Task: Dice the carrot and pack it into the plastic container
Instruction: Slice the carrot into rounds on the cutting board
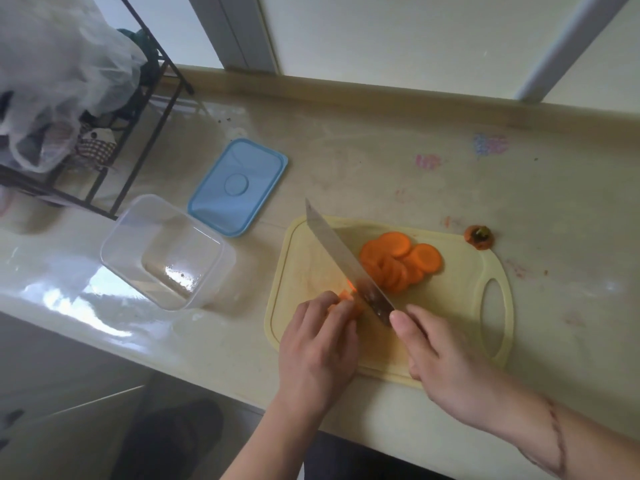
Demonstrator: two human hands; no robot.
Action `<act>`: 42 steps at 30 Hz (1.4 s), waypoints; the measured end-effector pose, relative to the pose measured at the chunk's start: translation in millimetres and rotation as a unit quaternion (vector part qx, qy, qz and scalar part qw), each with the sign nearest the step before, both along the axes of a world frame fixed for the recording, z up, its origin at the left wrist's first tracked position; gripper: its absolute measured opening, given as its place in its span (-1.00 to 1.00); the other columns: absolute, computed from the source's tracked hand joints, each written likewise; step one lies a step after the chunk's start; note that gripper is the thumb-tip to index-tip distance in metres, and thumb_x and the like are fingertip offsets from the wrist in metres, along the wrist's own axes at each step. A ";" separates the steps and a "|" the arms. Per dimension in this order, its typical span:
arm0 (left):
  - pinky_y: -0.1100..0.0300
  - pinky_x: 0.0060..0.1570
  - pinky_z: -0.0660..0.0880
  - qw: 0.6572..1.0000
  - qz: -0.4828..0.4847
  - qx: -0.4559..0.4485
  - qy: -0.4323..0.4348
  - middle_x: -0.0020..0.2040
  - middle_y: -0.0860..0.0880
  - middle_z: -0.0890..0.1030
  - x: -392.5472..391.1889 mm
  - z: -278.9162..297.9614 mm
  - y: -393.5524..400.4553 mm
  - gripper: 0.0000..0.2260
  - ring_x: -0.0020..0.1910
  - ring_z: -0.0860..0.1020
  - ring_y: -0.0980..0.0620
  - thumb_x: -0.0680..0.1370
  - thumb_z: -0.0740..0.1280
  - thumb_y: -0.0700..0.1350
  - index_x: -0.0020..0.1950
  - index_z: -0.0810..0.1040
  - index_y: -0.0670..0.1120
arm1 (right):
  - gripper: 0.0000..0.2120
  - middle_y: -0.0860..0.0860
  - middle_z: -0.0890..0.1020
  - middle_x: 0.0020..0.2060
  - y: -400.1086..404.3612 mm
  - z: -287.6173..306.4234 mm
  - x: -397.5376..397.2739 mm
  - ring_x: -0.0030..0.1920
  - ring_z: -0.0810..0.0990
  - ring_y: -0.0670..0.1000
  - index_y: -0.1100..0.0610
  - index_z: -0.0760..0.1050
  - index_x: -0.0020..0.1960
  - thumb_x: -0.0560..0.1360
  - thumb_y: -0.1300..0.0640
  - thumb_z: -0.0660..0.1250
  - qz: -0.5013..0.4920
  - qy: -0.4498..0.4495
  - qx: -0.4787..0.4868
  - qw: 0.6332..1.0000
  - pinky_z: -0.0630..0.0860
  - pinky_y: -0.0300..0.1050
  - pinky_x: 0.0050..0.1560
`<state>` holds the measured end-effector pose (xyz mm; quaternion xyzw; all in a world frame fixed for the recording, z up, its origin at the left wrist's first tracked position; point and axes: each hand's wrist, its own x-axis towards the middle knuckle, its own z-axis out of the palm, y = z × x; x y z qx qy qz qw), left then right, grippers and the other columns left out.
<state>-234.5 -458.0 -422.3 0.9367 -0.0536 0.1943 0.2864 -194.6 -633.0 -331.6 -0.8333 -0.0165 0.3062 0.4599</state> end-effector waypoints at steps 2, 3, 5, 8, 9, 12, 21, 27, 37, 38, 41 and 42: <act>0.08 -0.05 0.56 1.000 0.003 -0.016 0.004 0.05 -0.11 0.64 -0.9 -0.6 -0.4 -0.82 -0.07 0.59 -0.11 0.46 0.51 -0.29 0.05 0.70 -0.19 | -0.59 -0.11 0.49 -0.47 -3.8 11.3 -3.0 -0.48 0.41 -0.14 0.00 0.33 -0.25 0.46 -0.30 -0.03 0.003 0.007 0.002 1.000 0.34 -0.22 -0.42; 0.10 -0.04 0.55 1.000 0.004 -0.023 0.008 0.05 -0.10 0.64 -1.3 0.0 0.1 -0.82 -0.06 0.59 -0.11 0.46 0.51 -0.29 0.05 0.70 -0.19 | -0.59 -0.10 0.48 -0.47 -6.0 15.8 -5.8 -0.49 0.41 -0.14 0.00 0.32 -0.25 0.45 -0.30 -0.03 0.011 0.010 -0.001 1.000 0.31 -0.26 -0.44; 0.15 -0.01 0.54 0.999 0.001 -0.031 0.011 0.05 -0.09 0.64 -1.5 1.0 1.1 -0.83 -0.05 0.59 -0.08 0.47 0.51 -0.28 0.05 0.70 -0.19 | -0.60 -0.08 0.51 -0.42 -11.0 22.3 -11.6 -0.44 0.43 -0.12 -0.03 0.33 -0.22 0.46 -0.31 -0.04 0.036 -0.005 -0.011 0.999 0.33 -0.22 -0.39; 0.17 0.00 0.53 0.999 -0.006 -0.035 0.011 0.06 -0.10 0.64 -1.0 1.9 2.7 -0.83 -0.04 0.59 -0.07 0.48 0.51 -0.29 0.05 0.70 -0.19 | -0.74 -0.09 0.54 -0.38 -17.2 28.8 -19.0 -0.38 0.47 -0.10 -0.21 0.34 -0.16 0.47 -0.30 -0.04 0.053 -0.011 -0.024 0.998 0.37 -0.21 -0.30; 0.16 0.00 0.54 0.999 -0.007 -0.037 0.011 0.06 -0.10 0.64 -0.5 2.2 3.1 -0.83 -0.04 0.59 -0.07 0.48 0.52 -0.29 0.06 0.70 -0.19 | -0.75 -0.10 0.54 -0.39 -18.6 31.1 -20.5 -0.38 0.48 -0.10 -0.24 0.34 -0.14 0.46 -0.31 -0.04 0.054 -0.010 -0.028 0.998 0.37 -0.22 -0.31; 0.12 0.00 0.56 0.999 -0.007 -0.042 0.009 0.07 -0.09 0.65 0.9 2.1 3.4 -0.81 -0.02 0.61 -0.09 0.47 0.51 -0.29 0.08 0.70 -0.19 | -0.65 -0.16 0.54 -0.36 -19.6 37.7 -24.5 -0.37 0.49 -0.11 -0.18 0.35 -0.06 0.42 -0.35 -0.08 0.065 -0.006 -0.040 0.997 0.35 -0.28 -0.34; 0.12 0.07 0.57 0.998 -0.004 -0.056 0.004 0.09 -0.10 0.66 -0.5 -1.2 4.7 -0.79 0.02 0.64 -0.09 0.47 0.52 -0.27 0.10 0.70 -0.19 | -0.53 -0.27 0.54 -0.29 -16.9 30.7 -29.4 -0.32 0.50 -0.11 -0.10 0.37 0.00 0.43 -0.37 -0.13 0.079 -0.041 -0.062 0.994 0.35 -0.26 -0.32; 0.13 0.06 0.58 0.998 0.001 -0.055 -0.002 0.08 -0.10 0.67 0.9 -0.9 4.8 -0.80 0.01 0.63 -0.06 0.46 0.51 -0.30 0.07 0.71 -0.22 | -0.62 -0.06 0.53 -0.34 -11.2 13.3 -27.8 -0.32 0.50 -0.05 -0.12 0.27 -0.11 0.48 -0.35 -0.14 0.078 -0.054 -0.064 0.993 0.42 -0.03 -0.24; 0.03 -0.17 0.58 0.999 0.015 0.027 -0.009 0.02 -0.09 0.67 -2.3 -0.9 10.5 -0.83 -0.12 0.61 -0.12 0.49 0.51 -0.21 0.07 0.73 -0.14 | -0.58 -0.15 0.54 -0.38 5.6 -9.7 4.3 -0.35 0.48 -0.15 -0.03 0.38 -0.17 0.48 -0.32 -0.05 0.033 0.003 -0.005 0.999 0.45 -0.06 -0.23; 0.02 -0.19 0.57 1.000 0.013 0.022 -0.011 0.01 -0.09 0.66 -2.5 -1.3 10.8 -0.82 -0.14 0.60 -0.12 0.49 0.51 -0.21 0.08 0.72 -0.13 | -0.58 -0.17 0.52 -0.41 2.4 -6.6 3.7 -0.40 0.46 -0.14 -0.03 0.37 -0.19 0.47 -0.33 -0.04 0.029 0.008 -0.002 1.000 0.45 -0.04 -0.25; 0.03 -0.13 0.57 1.000 0.000 -0.012 -0.011 0.03 -0.05 0.63 -4.1 -2.1 8.3 -0.75 -0.12 0.60 -0.10 0.48 0.50 -0.25 0.13 0.62 -0.06 | -0.63 -0.10 0.52 -0.39 -5.1 6.8 -3.9 -0.39 0.47 -0.09 -0.07 0.31 -0.23 0.47 -0.33 -0.04 0.039 -0.014 -0.011 0.999 0.43 -0.05 -0.24; 0.04 -0.11 0.57 1.000 0.001 -0.020 -0.010 0.04 -0.04 0.61 -4.6 -1.8 7.7 -0.73 -0.10 0.60 -0.10 0.48 0.50 -0.25 0.13 0.58 -0.05 | -0.66 -0.09 0.53 -0.37 -6.9 11.2 -8.0 -0.37 0.48 -0.08 -0.10 0.30 -0.22 0.49 -0.32 -0.04 0.049 -0.020 -0.015 0.998 0.42 -0.09 -0.25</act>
